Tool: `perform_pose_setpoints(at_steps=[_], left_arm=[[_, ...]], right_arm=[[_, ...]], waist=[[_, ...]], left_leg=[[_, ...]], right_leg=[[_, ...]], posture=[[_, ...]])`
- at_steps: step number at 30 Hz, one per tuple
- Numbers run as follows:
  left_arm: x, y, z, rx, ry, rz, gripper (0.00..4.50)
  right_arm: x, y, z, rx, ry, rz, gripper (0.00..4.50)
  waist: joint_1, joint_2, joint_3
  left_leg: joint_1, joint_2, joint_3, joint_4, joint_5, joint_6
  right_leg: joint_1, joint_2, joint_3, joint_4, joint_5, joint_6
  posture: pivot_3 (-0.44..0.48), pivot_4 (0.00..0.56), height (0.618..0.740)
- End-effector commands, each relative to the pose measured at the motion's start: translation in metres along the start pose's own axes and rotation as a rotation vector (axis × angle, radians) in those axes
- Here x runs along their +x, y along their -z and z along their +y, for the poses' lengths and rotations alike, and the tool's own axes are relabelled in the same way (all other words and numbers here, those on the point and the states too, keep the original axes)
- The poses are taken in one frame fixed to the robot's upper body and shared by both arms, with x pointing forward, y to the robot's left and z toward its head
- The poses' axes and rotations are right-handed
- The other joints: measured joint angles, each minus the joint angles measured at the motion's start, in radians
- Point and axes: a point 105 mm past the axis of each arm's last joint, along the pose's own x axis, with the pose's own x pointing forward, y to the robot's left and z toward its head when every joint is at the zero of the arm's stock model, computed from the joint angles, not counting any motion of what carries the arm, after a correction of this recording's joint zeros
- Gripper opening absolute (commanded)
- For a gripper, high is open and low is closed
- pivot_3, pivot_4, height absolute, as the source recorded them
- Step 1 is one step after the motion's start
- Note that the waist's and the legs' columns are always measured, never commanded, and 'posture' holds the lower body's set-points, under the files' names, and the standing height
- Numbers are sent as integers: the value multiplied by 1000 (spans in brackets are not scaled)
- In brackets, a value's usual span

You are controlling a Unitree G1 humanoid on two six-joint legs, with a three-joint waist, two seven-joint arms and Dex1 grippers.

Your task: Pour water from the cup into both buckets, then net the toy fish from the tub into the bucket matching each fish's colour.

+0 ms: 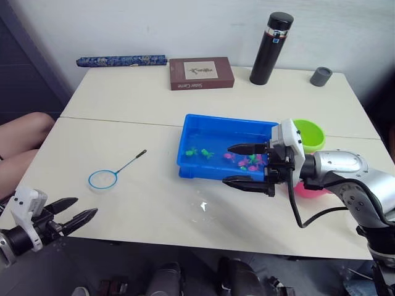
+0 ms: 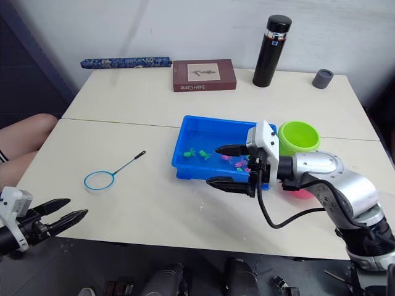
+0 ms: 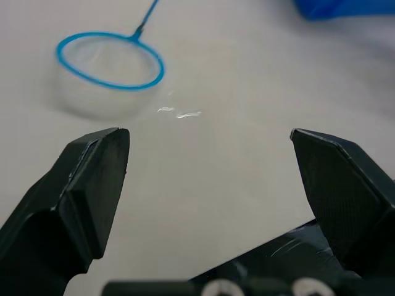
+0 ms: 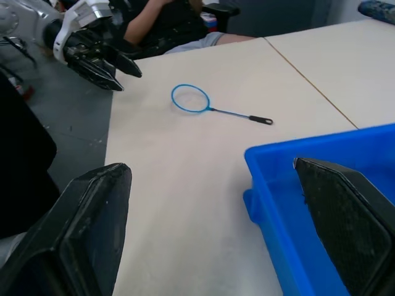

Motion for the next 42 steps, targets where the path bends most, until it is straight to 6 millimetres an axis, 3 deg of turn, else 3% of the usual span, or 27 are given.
perform_pose_setpoints(at_steps=[1,6,12,17,27,30,35,38,40,42], left_arm=[[12,-14,10,77,6,71,4500],[48,-57,21,130,45,163,4500],[93,-81,27,232,64,301,4500],[119,-81,41,323,18,447,4500],[159,-65,33,386,75,522,4500],[165,-60,33,416,64,526,3630],[170,-62,30,390,85,484,1346],[169,-77,26,341,113,395,38],[169,-88,23,332,138,346,38],[159,-120,-1,445,331,157,38]], right_arm=[[2,-4,2,-47,-8,-11,4447],[5,4,7,-81,16,7,4447],[8,7,15,-65,47,2,4447],[10,4,16,-87,86,-6,4447],[10,-5,20,-110,145,-19,4447],[8,-7,19,-111,159,-18,4500],[4,-8,19,-105,171,-14,4500],[2,-8,21,-107,170,-7,4500],[0,-9,21,-107,168,-4,4500],[-2,-12,19,-118,164,3,4500]], waist=[[-3,0,0],[-9,-1,-1],[-19,-1,-1],[-20,-2,-1],[-8,-2,-1],[-2,-2,-1],[-4,-2,-1],[-5,-2,-1],[-5,-2,-1],[-6,-3,-1]], left_leg=[[0,0,0,0,0,0],[-1,-1,1,-1,0,0],[1,-1,11,-3,0,0],[1,0,14,-2,0,0],[0,0,14,0,0,0],[0,0,13,1,0,1],[1,-1,12,4,1,1],[1,0,12,5,1,1],[1,0,12,5,1,1],[-1,0,11,6,0,2]], right_leg=[[0,0,0,1,0,0],[-2,2,-1,3,0,0],[-7,9,-7,8,0,0],[-6,10,-8,8,0,0],[-7,10,-9,8,0,1],[-6,9,-9,9,0,1],[-4,8,-9,11,0,1],[-4,8,-9,12,0,1],[-5,8,-9,12,0,1],[-6,8,-10,11,0,1]], posture=[[0,150,740],[0,150,740],[0,150,740],[0,150,740],[0,150,740],[0,150,740],[0,150,740],[0,150,740],[0,150,740],[0,150,740]])
